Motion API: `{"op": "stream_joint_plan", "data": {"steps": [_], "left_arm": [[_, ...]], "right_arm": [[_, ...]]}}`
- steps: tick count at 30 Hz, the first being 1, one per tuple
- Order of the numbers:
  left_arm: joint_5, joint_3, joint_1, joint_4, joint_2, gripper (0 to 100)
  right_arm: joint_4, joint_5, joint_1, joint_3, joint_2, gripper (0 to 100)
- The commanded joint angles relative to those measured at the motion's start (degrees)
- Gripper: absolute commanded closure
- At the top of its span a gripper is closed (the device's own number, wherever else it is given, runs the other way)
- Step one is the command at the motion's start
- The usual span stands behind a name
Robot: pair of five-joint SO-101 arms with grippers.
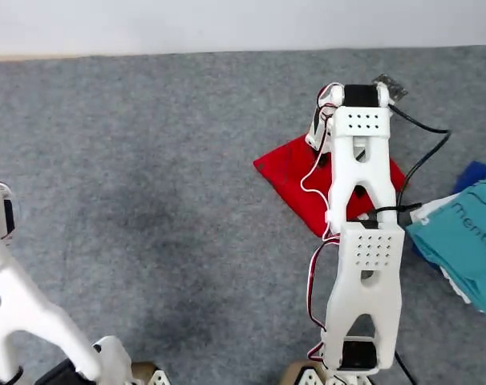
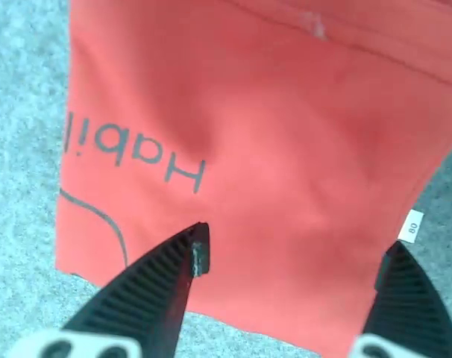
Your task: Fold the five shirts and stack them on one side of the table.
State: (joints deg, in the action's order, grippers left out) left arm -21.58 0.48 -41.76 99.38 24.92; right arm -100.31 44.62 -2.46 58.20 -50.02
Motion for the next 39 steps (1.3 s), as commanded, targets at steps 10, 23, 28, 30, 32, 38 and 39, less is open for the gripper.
{"op": "stream_joint_plan", "data": {"steps": [10, 23, 28, 30, 32, 38, 39], "left_arm": [[-0.44, -0.04, 0.00, 0.97, 1.41, 99], [-0.44, -0.04, 0.00, 0.97, 1.41, 99], [-0.44, -0.04, 0.00, 0.97, 1.23, 99], [-0.44, -0.04, 0.09, 0.97, 1.14, 99], [-0.44, -0.04, 0.09, 0.97, 1.14, 99], [-0.44, -0.22, 0.09, 0.97, 1.41, 99], [-0.44, -0.22, 0.09, 0.97, 1.41, 99]], "right_arm": [[4.70, 2.29, 1.10, 3.16, -12.35, 64.5], [6.55, -4.48, 3.30, 4.92, -16.40, 99.1], [3.82, -7.65, 5.76, 10.64, -16.31, 99.3], [0.84, -10.64, 6.29, 15.03, -16.31, 98.8], [-2.59, -12.31, 6.81, 20.48, -16.31, 99.0], [-2.77, -13.89, 9.54, 22.51, -10.59, 99.1], [-2.77, -13.98, 9.98, 21.36, -8.40, 99.1]]}}
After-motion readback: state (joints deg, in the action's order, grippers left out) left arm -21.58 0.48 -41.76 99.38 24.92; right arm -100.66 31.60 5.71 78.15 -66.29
